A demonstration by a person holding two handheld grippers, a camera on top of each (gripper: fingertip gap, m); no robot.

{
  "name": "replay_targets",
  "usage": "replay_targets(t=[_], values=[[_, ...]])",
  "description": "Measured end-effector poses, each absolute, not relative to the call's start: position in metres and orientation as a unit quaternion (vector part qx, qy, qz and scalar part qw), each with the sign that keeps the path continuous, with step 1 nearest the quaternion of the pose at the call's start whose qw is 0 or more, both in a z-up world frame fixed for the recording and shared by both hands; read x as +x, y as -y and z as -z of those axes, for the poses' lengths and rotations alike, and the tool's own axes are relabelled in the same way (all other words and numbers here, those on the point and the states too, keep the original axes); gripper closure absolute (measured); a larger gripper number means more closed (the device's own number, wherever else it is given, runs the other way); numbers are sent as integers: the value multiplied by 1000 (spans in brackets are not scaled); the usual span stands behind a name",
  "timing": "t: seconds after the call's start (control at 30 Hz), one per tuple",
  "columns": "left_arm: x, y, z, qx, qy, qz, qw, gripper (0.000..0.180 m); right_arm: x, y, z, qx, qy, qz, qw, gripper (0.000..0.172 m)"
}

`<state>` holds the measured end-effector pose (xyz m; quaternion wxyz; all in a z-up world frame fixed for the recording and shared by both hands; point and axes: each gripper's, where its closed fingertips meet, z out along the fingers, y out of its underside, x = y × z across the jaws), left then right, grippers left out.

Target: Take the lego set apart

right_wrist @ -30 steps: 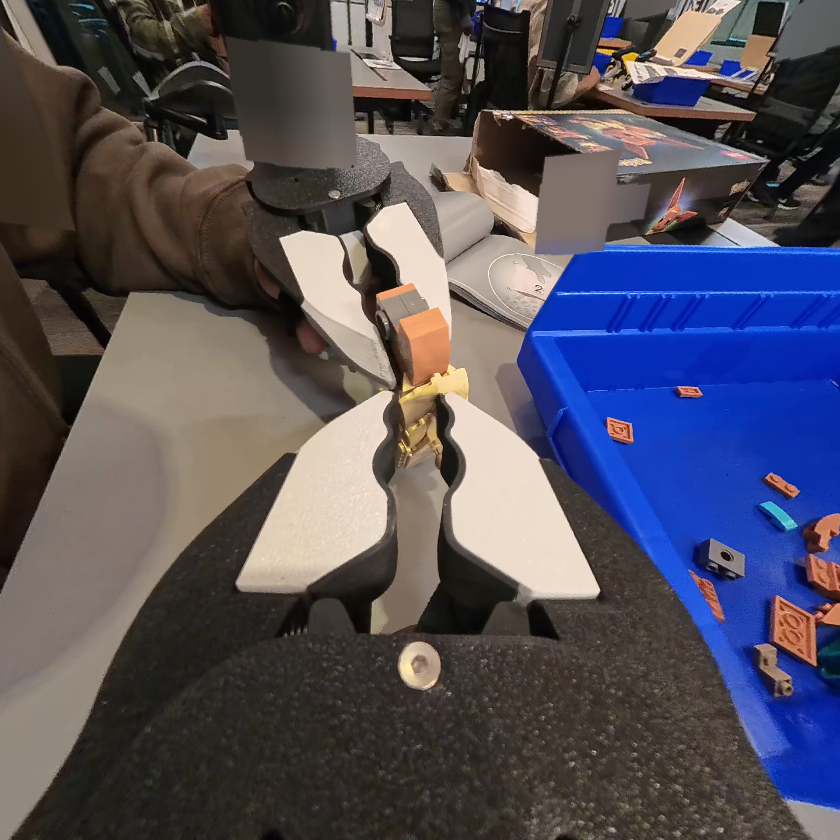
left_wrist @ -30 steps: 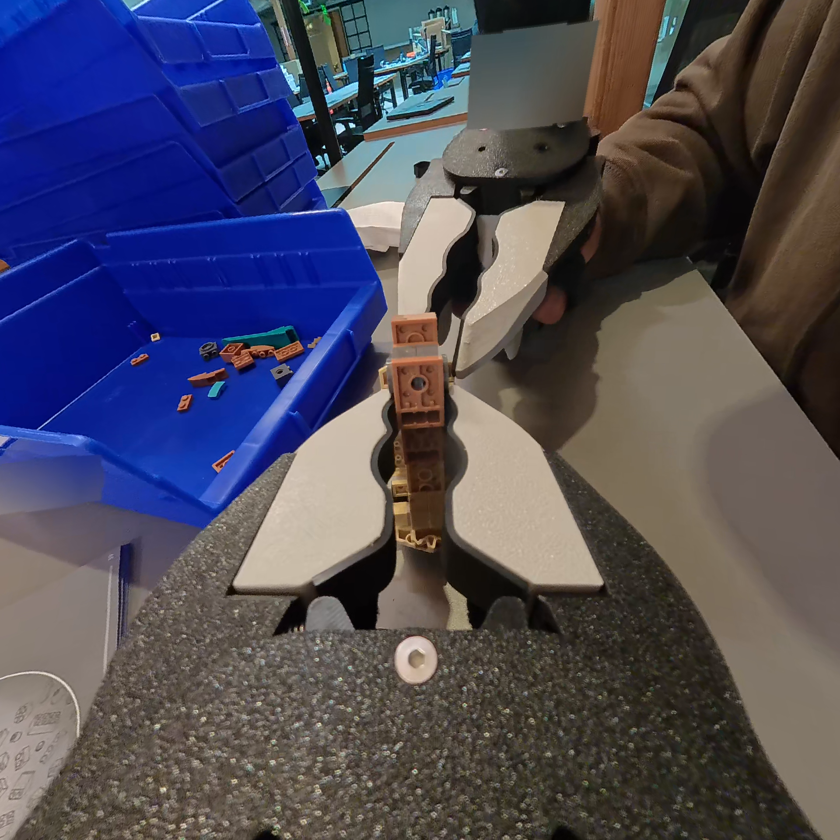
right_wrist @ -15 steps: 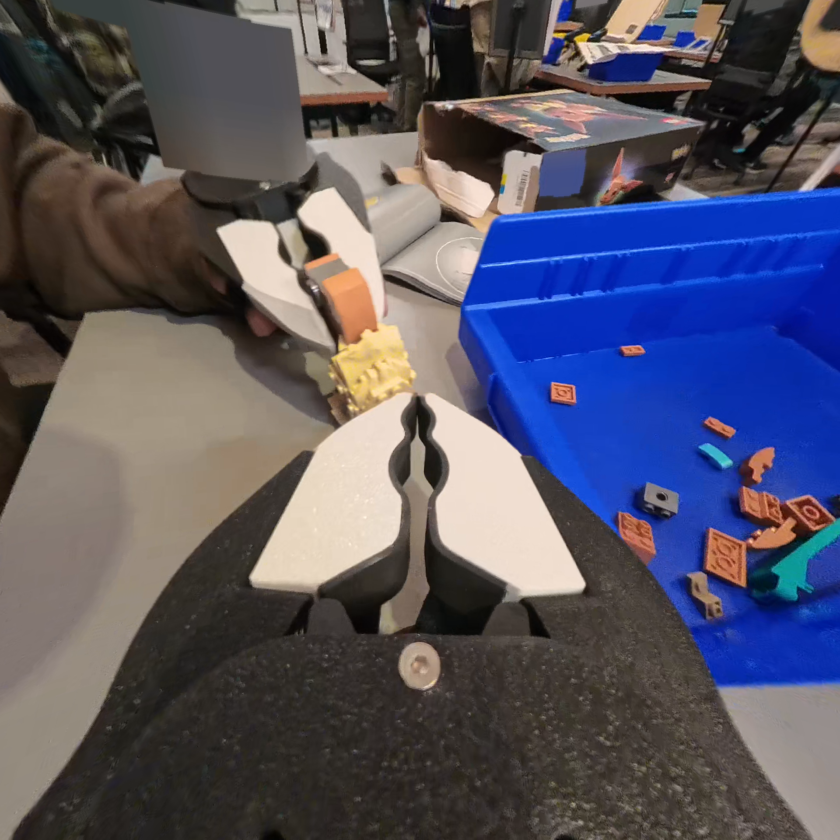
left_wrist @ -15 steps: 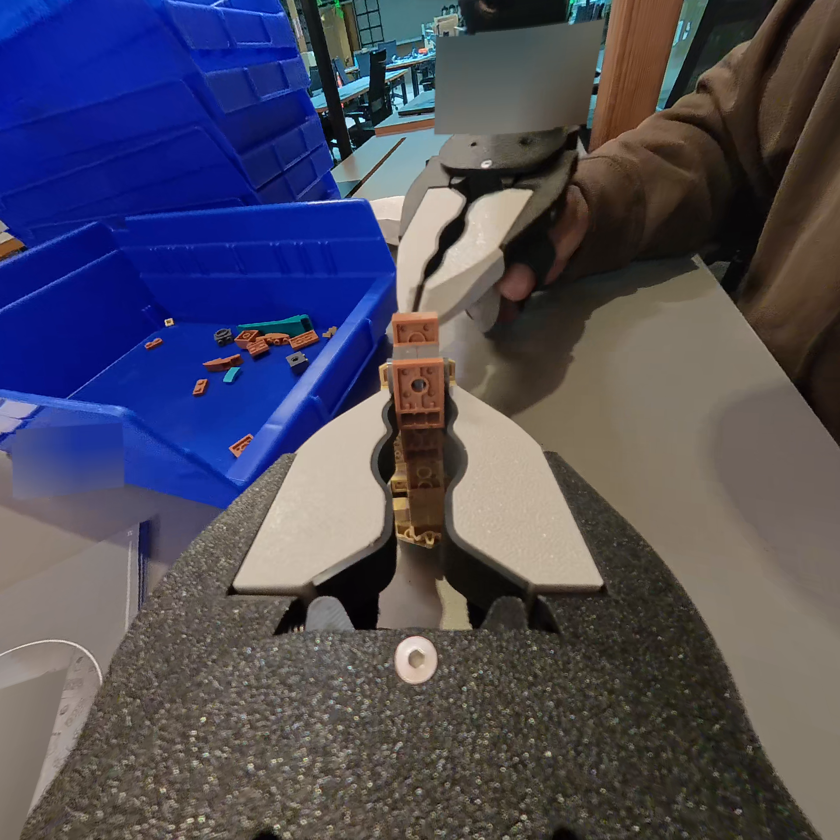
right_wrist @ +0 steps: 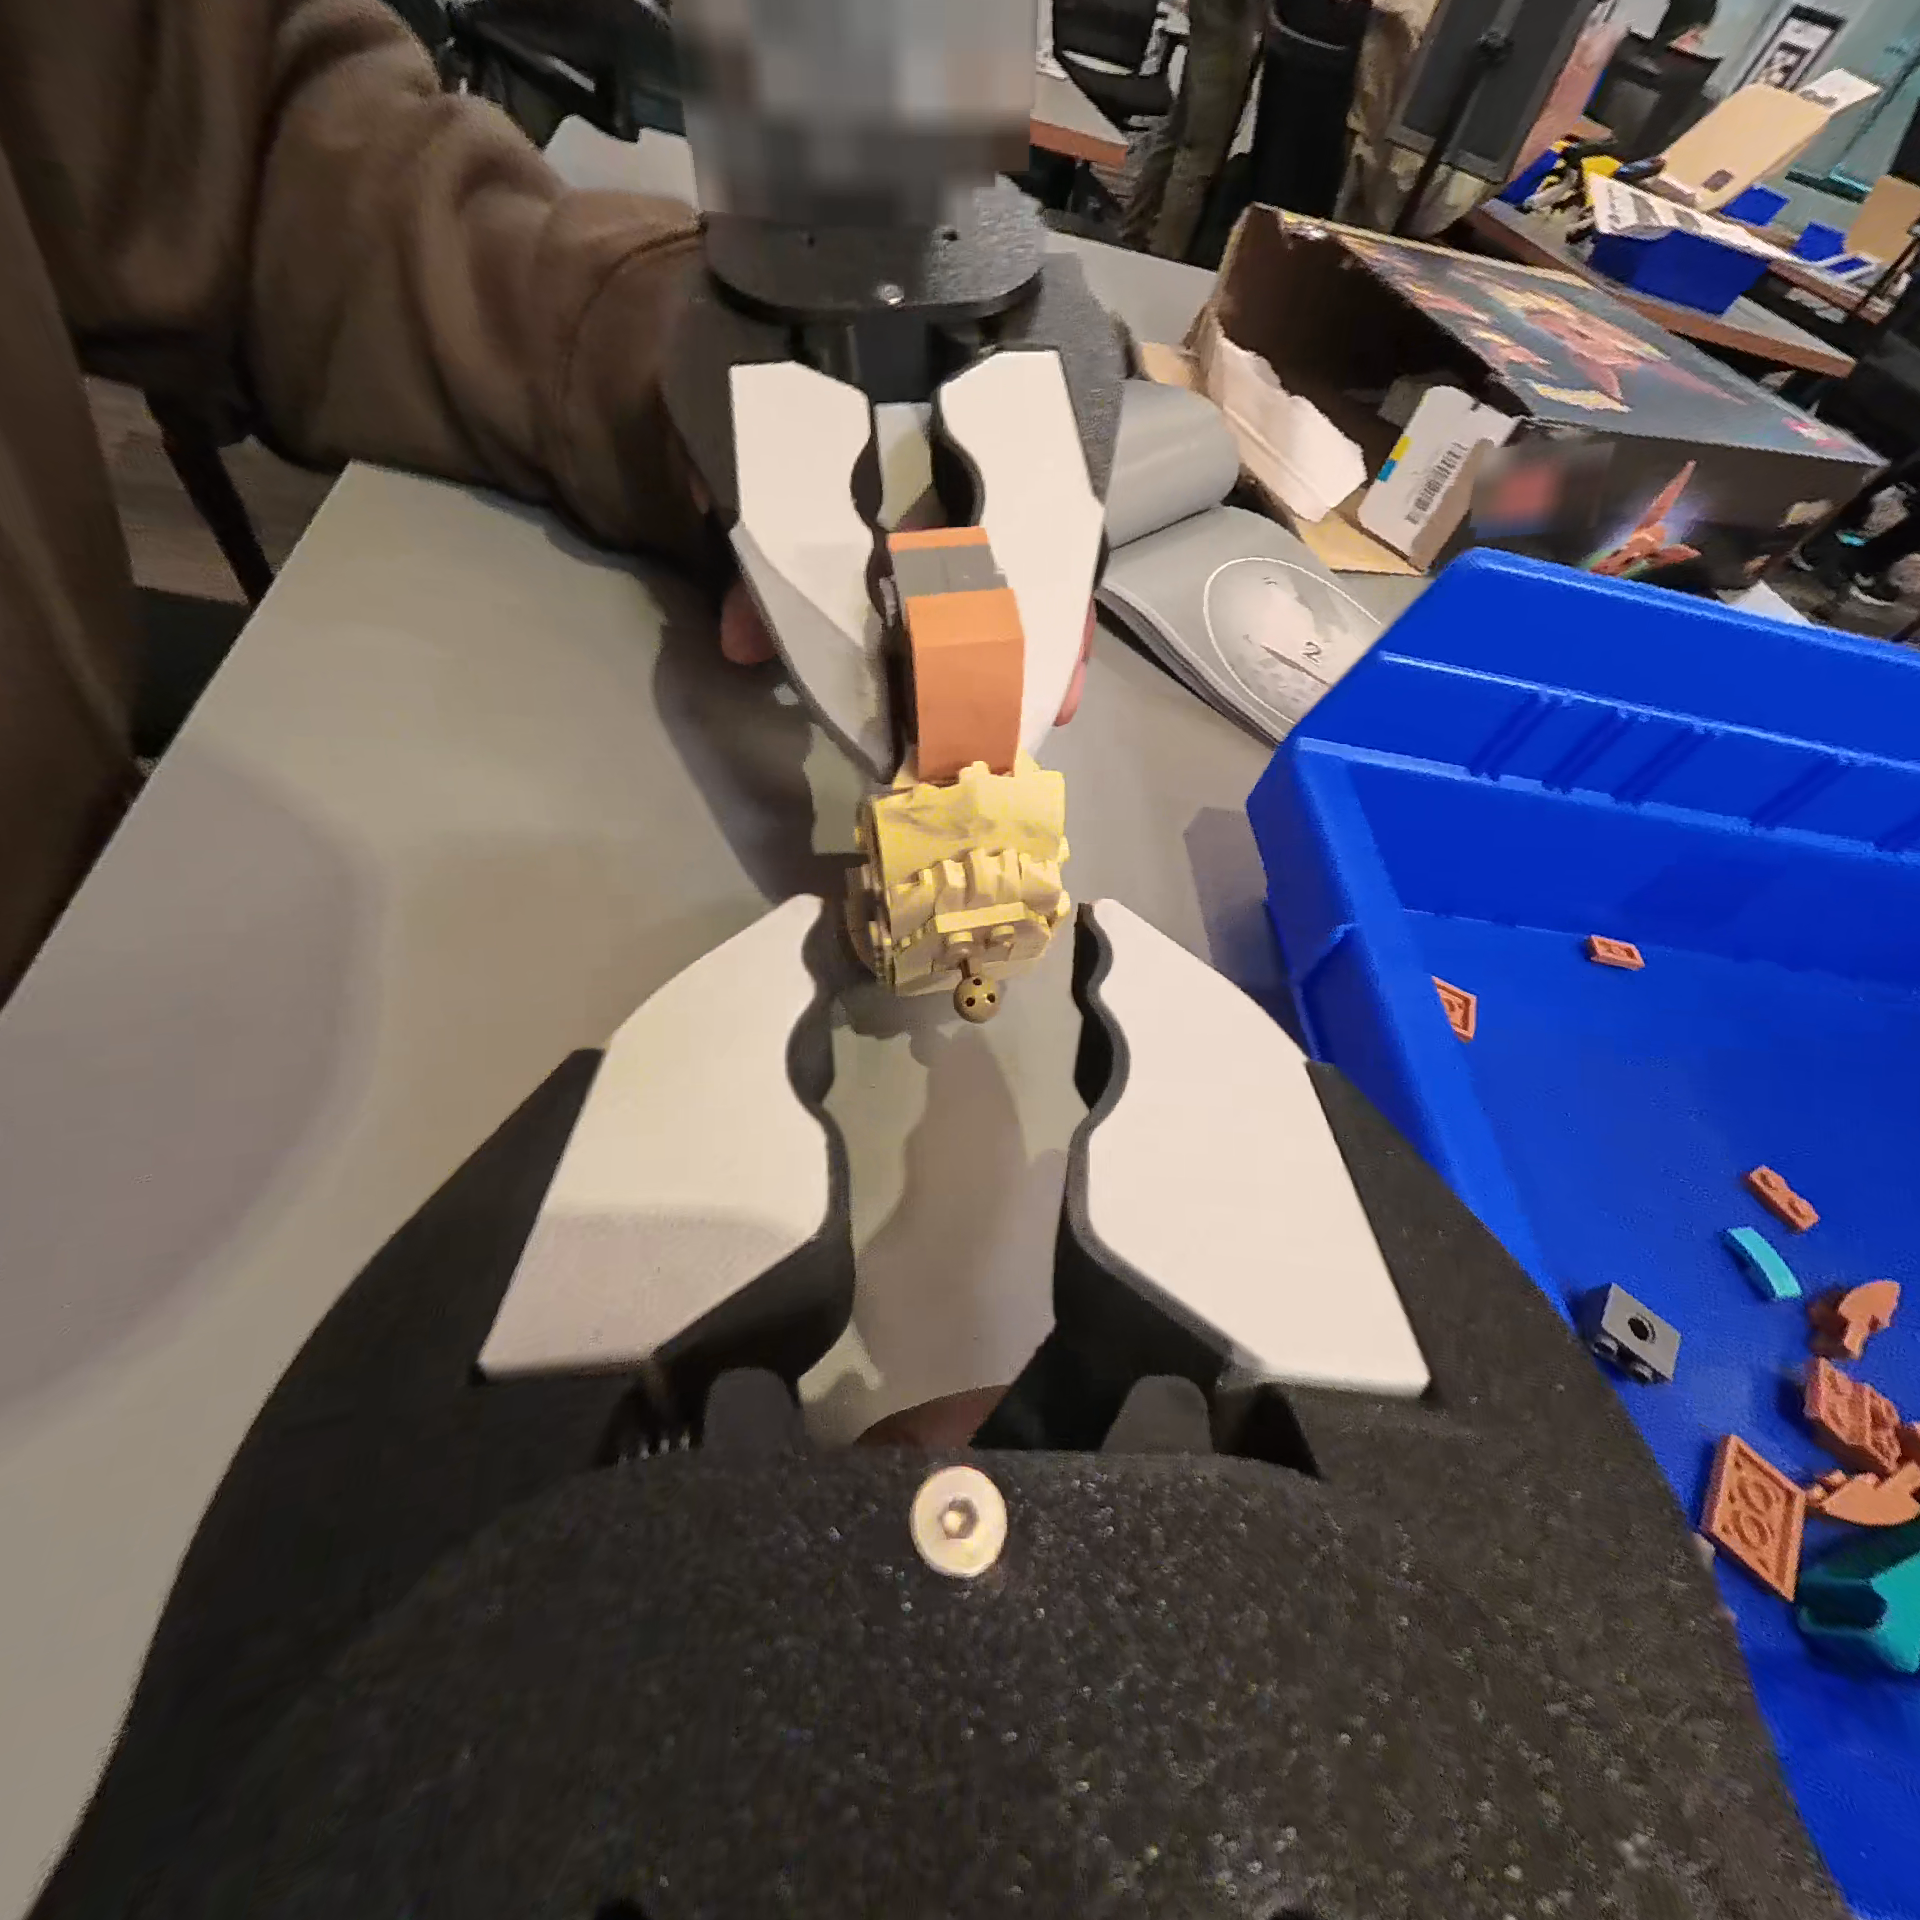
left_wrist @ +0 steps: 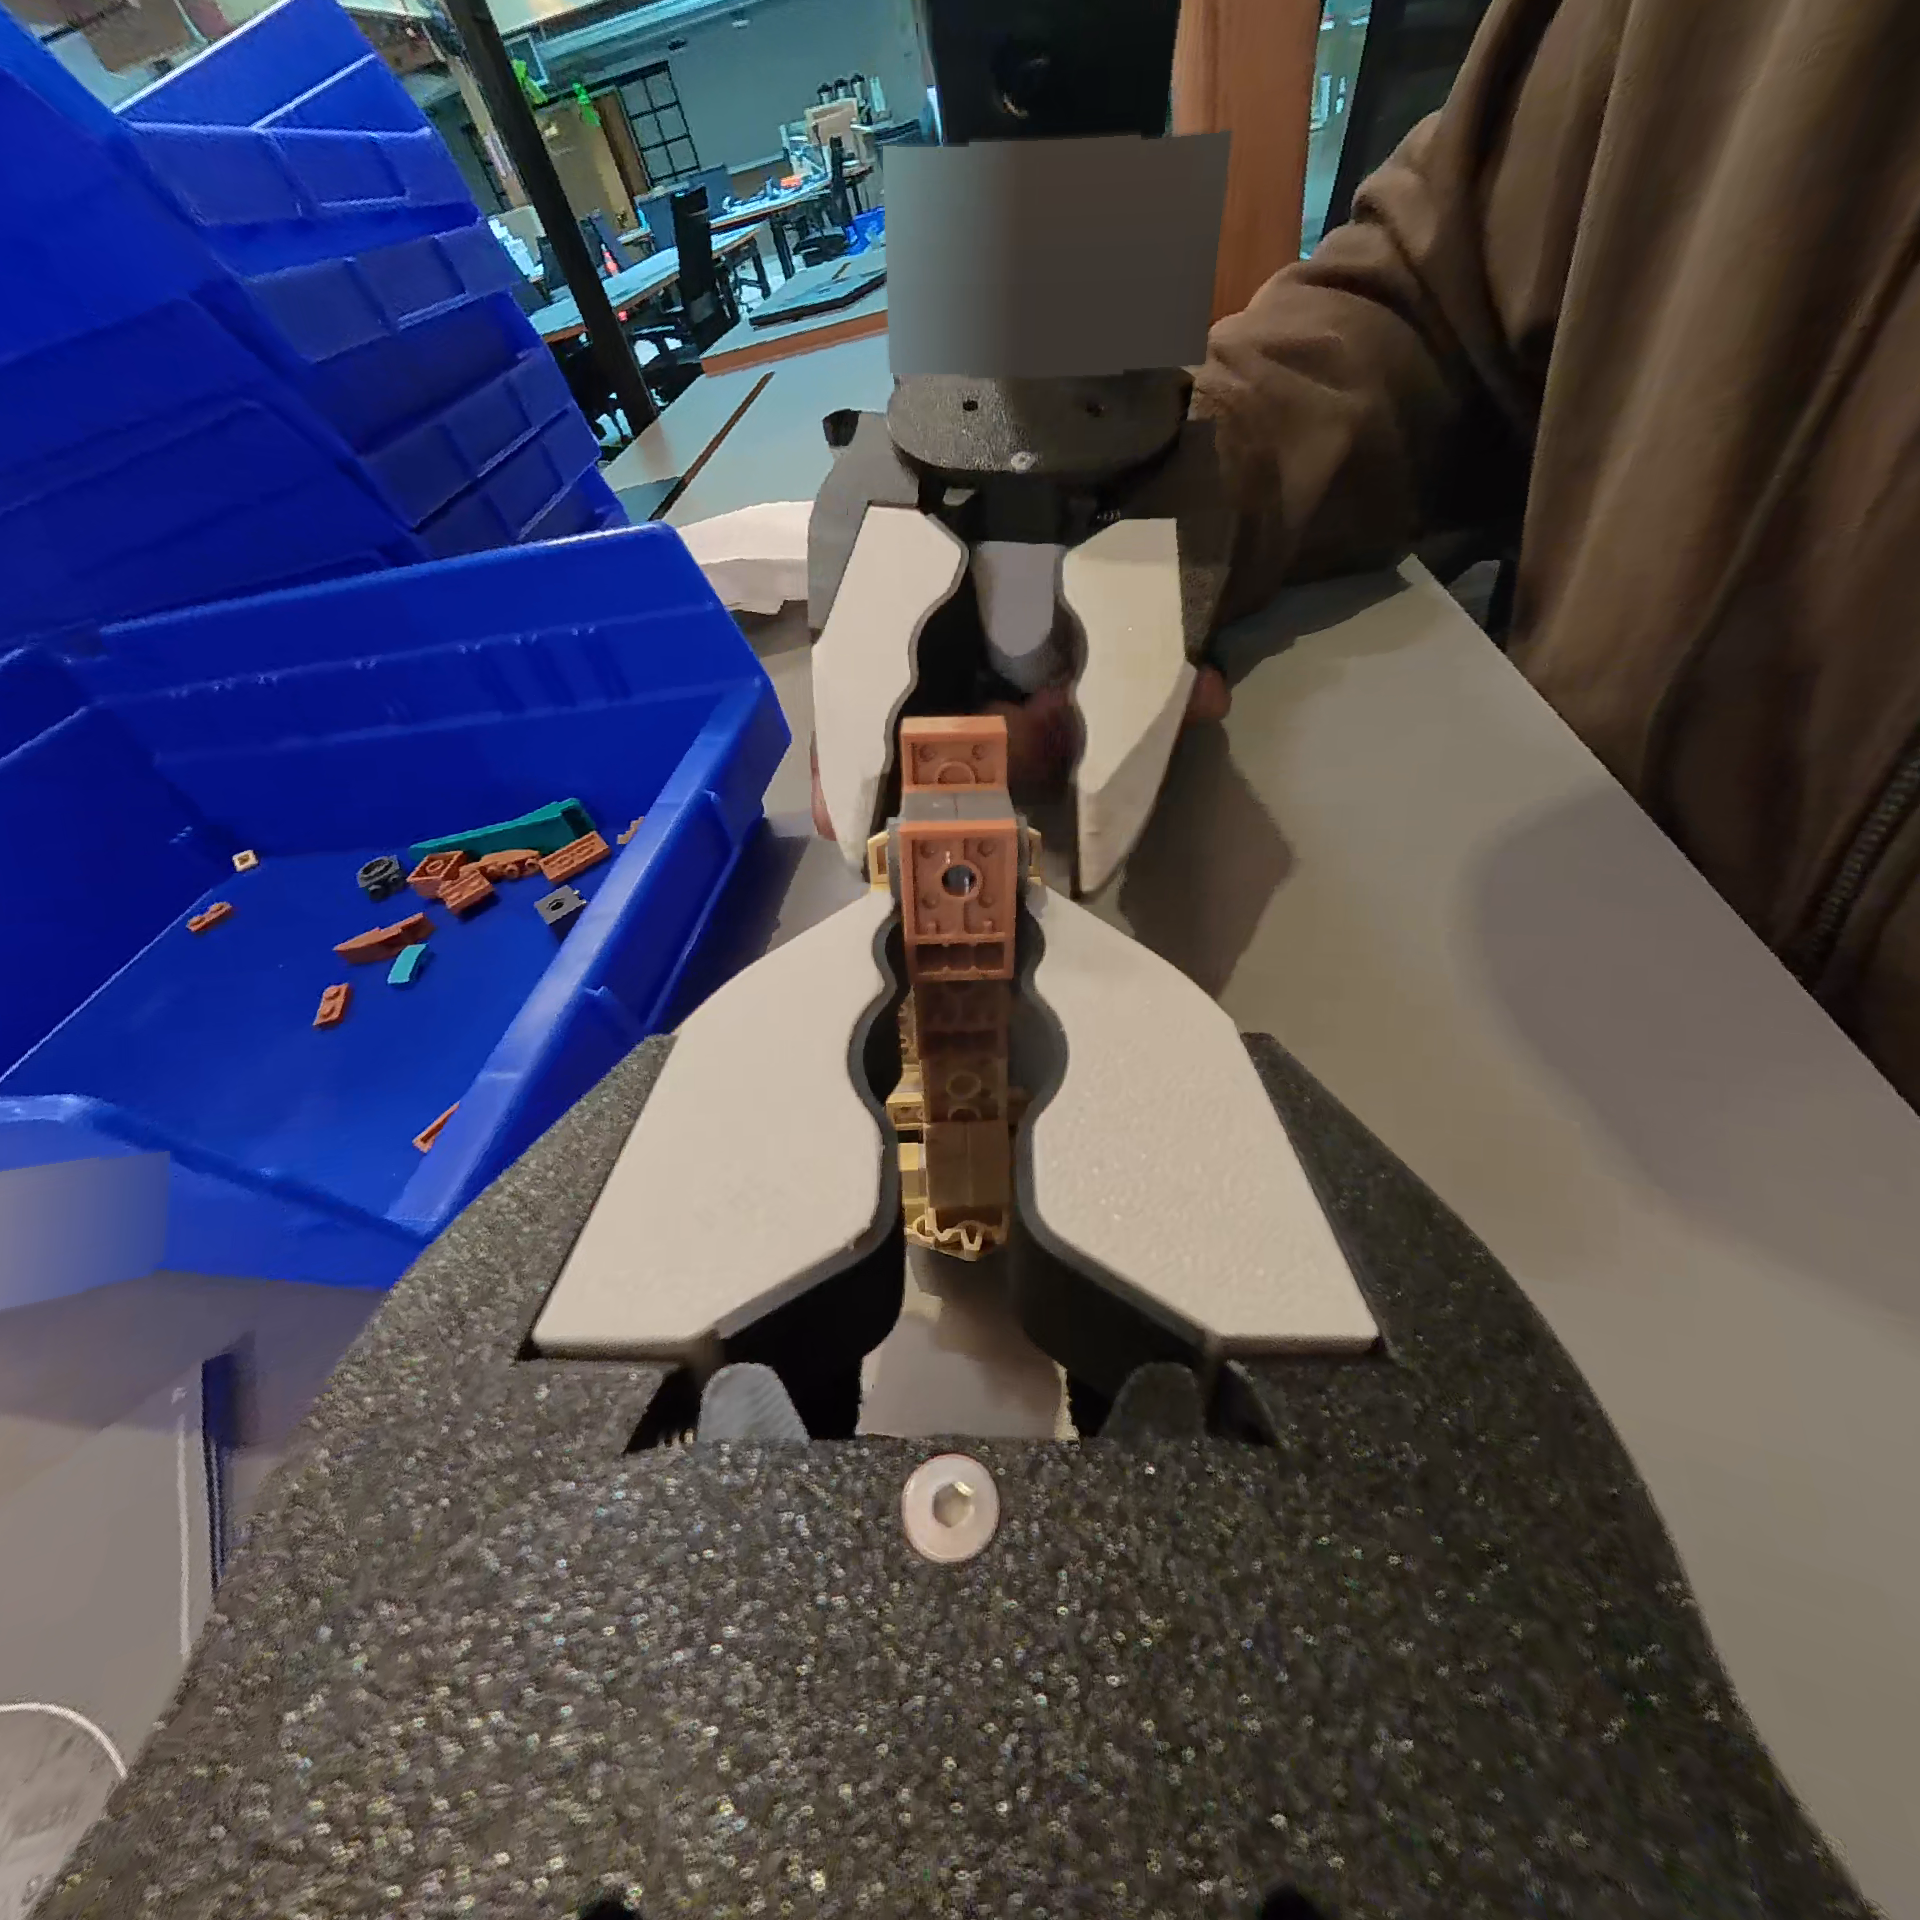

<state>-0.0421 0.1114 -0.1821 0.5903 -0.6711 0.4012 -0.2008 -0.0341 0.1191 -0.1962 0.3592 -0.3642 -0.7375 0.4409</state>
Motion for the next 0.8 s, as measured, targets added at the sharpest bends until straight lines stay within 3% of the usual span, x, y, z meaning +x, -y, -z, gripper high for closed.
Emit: replay_targets(t=[0.2,0.57,0.8], values=[[-33,-104,182,-654,-428,207,589,163,-33,-109,196,-323,752,-425,388,123],[-27,-100,182,-647,-439,220,583,163,-31,-97,177,-288,728,-471,407,138],[-27,-100,183,-649,-439,220,581,163,-29,-99,179,-299,736,-464,392,139]])
